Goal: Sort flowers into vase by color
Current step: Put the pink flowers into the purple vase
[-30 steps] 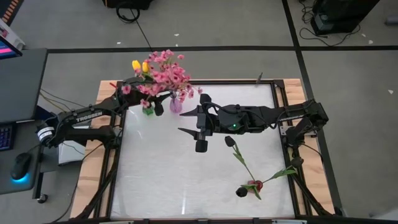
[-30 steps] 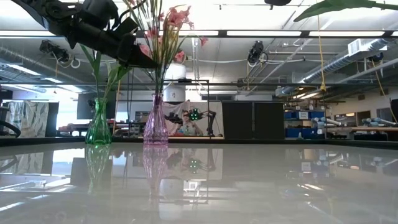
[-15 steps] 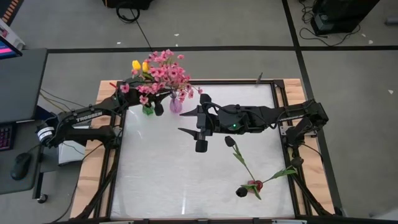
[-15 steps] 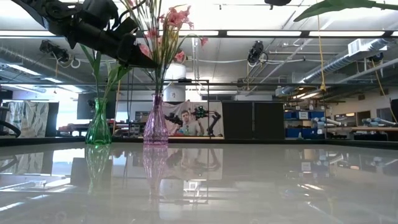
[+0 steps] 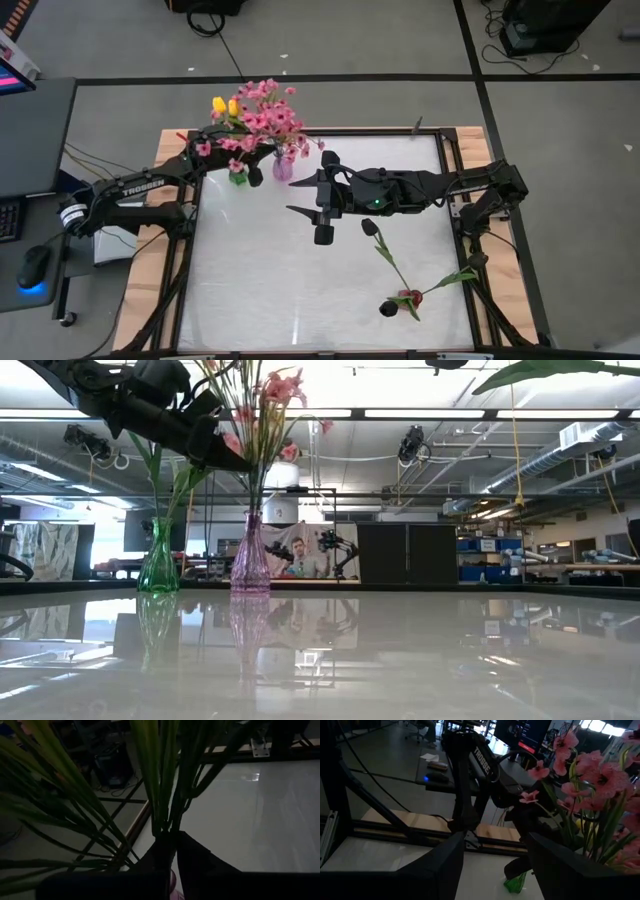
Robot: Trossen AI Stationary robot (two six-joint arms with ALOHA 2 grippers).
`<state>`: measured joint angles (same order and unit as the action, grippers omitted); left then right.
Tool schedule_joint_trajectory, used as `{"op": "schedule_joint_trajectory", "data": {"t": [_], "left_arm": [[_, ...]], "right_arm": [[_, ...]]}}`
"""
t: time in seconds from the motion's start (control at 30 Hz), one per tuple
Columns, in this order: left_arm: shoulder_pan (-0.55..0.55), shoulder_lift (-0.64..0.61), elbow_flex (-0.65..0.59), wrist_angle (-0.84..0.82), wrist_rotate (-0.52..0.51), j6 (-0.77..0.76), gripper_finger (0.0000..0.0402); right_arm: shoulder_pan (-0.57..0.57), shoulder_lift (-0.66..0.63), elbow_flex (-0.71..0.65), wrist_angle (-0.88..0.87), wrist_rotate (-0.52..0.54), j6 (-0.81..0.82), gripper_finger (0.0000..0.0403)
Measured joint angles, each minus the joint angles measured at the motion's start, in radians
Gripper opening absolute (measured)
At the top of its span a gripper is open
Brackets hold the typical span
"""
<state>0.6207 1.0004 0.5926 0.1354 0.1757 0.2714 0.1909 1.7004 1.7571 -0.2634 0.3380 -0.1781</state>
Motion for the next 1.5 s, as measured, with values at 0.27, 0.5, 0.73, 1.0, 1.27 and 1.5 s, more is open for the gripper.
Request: {"op": "schedule_joint_trajectory", "data": {"t": [0.27, 0.5, 0.73, 1.0, 1.27, 1.5], "left_arm": [[0.0, 0.0, 0.001, -0.028, 0.0, 0.0, 0.0021], [0.0, 0.0, 0.002, -0.069, 0.0, 0.002, 0.0021], [0.0, 0.001, 0.002, -0.097, 0.0, 0.001, 0.0021], [0.0, 0.001, 0.0, -0.129, -0.053, 0.004, 0.0021], [0.0, 0.001, 0.0, -0.128, -0.056, 0.001, 0.0025], [0.0, 0.001, 0.0, -0.127, -0.064, -0.002, 0.0064]], "right_arm": [[0.0, 0.0, 0.0, 0.0, 0.0, 0.0, 0.0226], [0.0, 0.0, 0.0, 0.0, 0.0, 0.0, 0.0226], [0.0, 0.0, 0.0, 0.0, 0.0, 0.0, 0.0226], [0.0, 0.0, 0.0, 0.0, 0.0, 0.0, 0.0226], [0.0, 0.0, 0.0, 0.0, 0.0, 0.0, 0.0226], [0.0, 0.0, 0.0, 0.0, 0.0, 0.0, 0.0226]]}}
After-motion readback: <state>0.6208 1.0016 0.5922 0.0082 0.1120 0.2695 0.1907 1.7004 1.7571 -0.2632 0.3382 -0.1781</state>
